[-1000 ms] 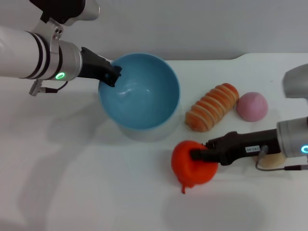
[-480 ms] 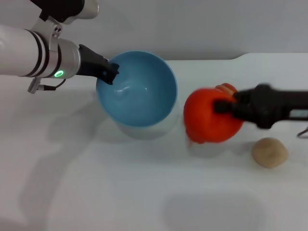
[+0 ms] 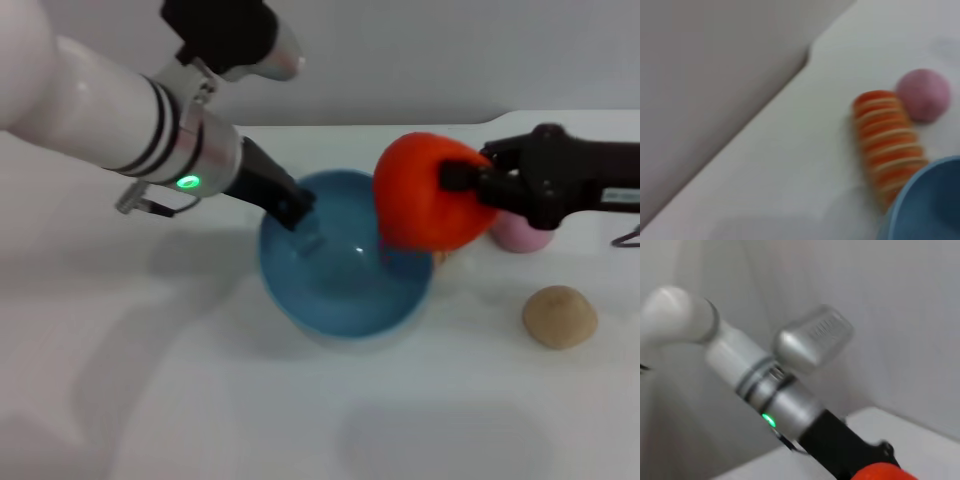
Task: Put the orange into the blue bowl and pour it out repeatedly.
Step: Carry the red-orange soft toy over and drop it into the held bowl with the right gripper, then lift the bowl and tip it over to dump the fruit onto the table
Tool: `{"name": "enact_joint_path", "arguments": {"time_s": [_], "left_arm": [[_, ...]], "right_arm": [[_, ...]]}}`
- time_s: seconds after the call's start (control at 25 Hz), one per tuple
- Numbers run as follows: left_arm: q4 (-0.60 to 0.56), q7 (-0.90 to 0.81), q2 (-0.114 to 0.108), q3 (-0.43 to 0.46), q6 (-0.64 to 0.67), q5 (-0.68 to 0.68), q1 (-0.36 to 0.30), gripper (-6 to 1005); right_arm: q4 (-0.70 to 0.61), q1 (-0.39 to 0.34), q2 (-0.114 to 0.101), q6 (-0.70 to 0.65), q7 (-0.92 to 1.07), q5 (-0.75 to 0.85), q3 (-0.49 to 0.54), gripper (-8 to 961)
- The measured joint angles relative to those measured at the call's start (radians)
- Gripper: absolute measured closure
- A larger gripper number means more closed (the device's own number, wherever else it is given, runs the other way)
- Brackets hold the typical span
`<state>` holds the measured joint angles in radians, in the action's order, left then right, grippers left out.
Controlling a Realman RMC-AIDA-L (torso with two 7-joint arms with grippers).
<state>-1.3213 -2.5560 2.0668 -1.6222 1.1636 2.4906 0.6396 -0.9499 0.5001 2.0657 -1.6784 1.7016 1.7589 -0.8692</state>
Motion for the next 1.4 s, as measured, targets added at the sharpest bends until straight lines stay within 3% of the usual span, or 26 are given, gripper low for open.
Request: {"name": "enact_joint_path", "arguments": {"time_s": [0.24,0.72,0.92,1.2,1.4], "left_arm": [[-0.007,0.002,0.002,-0.028,-0.009,-0.021,0.004,1001],[-0.008,0.008,-0.002,-0.036,-0.028,-0.022,-0.014,1000],[-0.018,0.012,-0.004,-0.033,-0.066,-0.018,-0.031,999],[-0.057,0.092,-0.006,-0.031,-0.171,0.014,-0.041,999],[-0.096,0.096,-0.005,-0.104,-0.266,0.081,-0.05,1000]], "right_arm": [[0.106,0.056,0.002,0.047,-0.005,0.067,-0.019,858],[0.12,0.032,0.003,0.081,-0.019,0.058,-0.015,749],[0.122,-0.05,0.003,0.093,-0.096,-0.05,0.058,523],[0.232,-0.202,-0.006,0.132,-0.253,-0.096,0.258,467],[0.354,-0.272,-0.001,0.126,-0.427,-0.099,0.376,459]]}}
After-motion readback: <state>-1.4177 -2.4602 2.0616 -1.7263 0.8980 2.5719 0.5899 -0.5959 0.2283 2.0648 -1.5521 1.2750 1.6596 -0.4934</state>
